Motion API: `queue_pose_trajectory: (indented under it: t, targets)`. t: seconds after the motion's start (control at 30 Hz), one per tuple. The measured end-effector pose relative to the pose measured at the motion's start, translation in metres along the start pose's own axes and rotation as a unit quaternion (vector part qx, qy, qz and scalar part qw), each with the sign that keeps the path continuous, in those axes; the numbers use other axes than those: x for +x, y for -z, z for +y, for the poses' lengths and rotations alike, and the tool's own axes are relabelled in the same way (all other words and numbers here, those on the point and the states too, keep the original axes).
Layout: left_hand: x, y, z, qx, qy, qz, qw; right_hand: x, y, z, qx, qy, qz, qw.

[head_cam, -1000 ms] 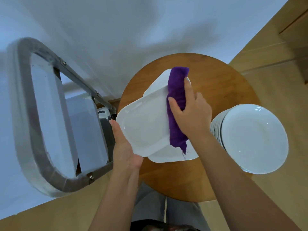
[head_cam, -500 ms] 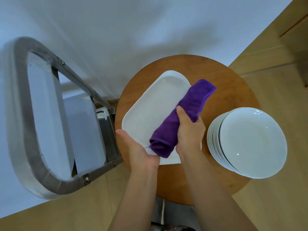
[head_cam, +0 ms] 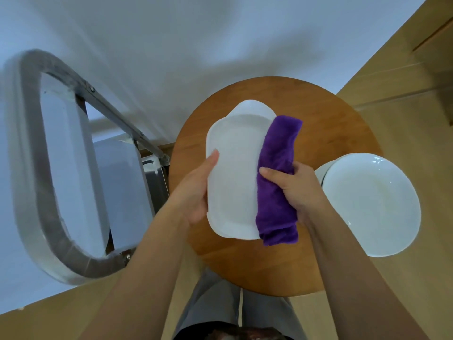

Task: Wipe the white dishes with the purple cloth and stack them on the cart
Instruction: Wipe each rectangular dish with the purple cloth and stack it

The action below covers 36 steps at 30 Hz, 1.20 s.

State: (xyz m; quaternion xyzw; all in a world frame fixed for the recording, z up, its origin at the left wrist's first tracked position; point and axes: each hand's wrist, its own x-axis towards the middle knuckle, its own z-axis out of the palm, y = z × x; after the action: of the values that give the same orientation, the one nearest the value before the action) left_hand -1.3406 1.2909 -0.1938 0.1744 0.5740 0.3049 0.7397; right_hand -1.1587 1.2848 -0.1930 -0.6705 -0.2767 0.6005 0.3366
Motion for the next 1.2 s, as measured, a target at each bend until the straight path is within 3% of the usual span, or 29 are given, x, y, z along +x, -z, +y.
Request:
queue_pose_trajectory:
  t: [0.13, 0.37, 0.6, 0.67, 0.8, 0.9, 1.03, 1.2]
  targets:
    - [0.001, -0.017, -0.001, 0.011, -0.001, 0.081, 0.997, -0.005, -0.002, -0.004, 0.015, 0.028, 0.003, 0.999]
    - [0.002, -0.024, -0.002, -0.044, -0.033, 0.129, 0.990, -0.022, -0.006, 0.013, 0.062, 0.037, 0.060, 0.996]
    - [0.001, -0.043, -0.006, -0.144, -0.039, 0.185, 0.971, -0.029, -0.034, 0.036, 0.238, -0.022, 0.196, 0.951]
    - [0.001, -0.045, -0.008, -0.135, -0.049, 0.198, 0.970, -0.031, -0.036, 0.036, 0.211, -0.037, 0.196, 0.957]
    - [-0.002, -0.034, -0.005, -0.018, -0.078, 0.187, 0.979, -0.044, -0.017, 0.048, -0.004, -0.106, 0.129, 0.986]
    - [-0.005, -0.028, -0.004, 0.033, -0.044, 0.166, 0.985, -0.051, 0.003, 0.052, -0.191, 0.033, 0.162, 0.968]
    - [-0.007, -0.029, -0.017, 0.083, -0.033, 0.127, 0.988, -0.029, 0.001, 0.024, -0.232, 0.201, 0.197, 0.931]
    - [-0.011, -0.037, -0.025, 0.124, -0.084, 0.039, 0.988, -0.002, -0.027, -0.014, -0.270, 0.283, 0.175, 0.904]
